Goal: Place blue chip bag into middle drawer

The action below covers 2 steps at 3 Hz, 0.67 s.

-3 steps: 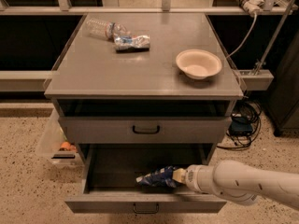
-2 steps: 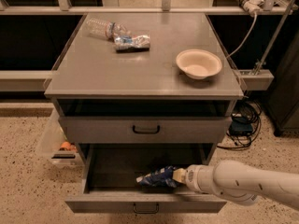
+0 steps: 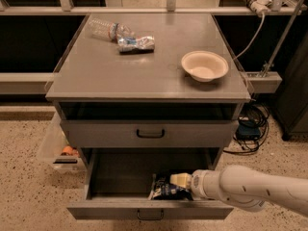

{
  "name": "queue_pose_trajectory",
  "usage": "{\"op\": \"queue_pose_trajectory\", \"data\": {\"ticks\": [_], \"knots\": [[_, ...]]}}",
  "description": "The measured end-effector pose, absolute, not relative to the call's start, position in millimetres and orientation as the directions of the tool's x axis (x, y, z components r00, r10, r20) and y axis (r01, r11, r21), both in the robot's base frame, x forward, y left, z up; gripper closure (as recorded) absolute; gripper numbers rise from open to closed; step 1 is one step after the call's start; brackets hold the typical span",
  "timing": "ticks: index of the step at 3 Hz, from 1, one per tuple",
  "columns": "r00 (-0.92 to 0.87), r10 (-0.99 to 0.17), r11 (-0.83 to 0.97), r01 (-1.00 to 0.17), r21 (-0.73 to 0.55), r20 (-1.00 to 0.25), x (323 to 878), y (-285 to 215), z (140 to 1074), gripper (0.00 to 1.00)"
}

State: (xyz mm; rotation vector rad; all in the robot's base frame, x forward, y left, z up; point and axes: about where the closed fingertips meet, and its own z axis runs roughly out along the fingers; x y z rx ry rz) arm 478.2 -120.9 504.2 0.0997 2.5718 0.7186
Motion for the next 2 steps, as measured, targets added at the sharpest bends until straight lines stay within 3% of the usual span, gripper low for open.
{"op": "queue_pose_trajectory", "data": {"ticks": [1,2], "knots": [[-0.889,0.19,0.861,-0.054,0.507,-0.416,478.2,-120.9,504.2,0.0],[-0.889,0.19,0.861,-0.054,0.507,-0.416,478.2,-120.9,504.2,0.0]]}}
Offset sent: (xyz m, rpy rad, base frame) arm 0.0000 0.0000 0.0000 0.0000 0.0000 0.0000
